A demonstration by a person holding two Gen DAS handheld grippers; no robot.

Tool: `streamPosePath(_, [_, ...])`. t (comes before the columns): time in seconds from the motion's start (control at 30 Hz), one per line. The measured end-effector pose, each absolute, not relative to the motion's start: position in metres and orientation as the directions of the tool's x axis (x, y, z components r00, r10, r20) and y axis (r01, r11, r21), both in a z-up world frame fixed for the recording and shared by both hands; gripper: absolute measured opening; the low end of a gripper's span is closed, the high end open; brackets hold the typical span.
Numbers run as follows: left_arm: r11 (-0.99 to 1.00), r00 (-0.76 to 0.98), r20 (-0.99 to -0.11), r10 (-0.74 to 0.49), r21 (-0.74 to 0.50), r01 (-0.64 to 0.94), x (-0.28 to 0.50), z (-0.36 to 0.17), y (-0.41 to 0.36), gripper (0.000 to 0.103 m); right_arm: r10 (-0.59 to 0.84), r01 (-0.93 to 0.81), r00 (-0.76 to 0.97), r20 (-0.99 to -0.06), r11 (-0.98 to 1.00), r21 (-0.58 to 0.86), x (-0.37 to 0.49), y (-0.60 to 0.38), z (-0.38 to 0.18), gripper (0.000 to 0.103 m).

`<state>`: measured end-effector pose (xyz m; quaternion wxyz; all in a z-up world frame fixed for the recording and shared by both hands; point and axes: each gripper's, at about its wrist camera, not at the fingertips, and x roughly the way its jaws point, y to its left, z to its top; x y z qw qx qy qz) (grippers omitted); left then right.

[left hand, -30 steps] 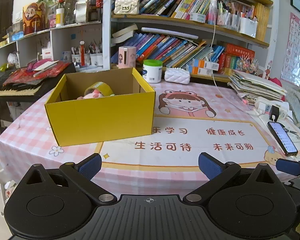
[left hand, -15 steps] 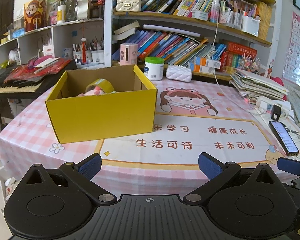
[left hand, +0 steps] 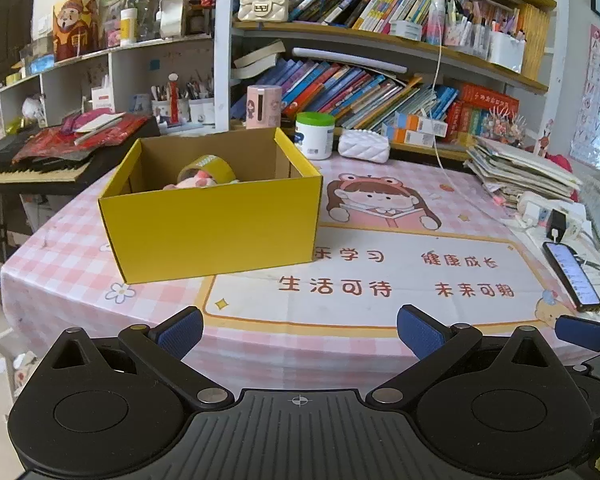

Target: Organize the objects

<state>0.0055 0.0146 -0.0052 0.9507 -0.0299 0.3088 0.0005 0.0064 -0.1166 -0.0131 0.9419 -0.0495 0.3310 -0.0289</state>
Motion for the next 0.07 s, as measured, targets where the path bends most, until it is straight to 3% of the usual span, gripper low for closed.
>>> streamPosePath(0.07, [0.998,0.809,-0.587,-0.017,-0.057,-0.02,0.0057,-0.0052,0.0155,0.103,-0.084,0.019,0.778,-0.622,0.994,-0.11,0.0072,-0.1159,-0.0131,0.103])
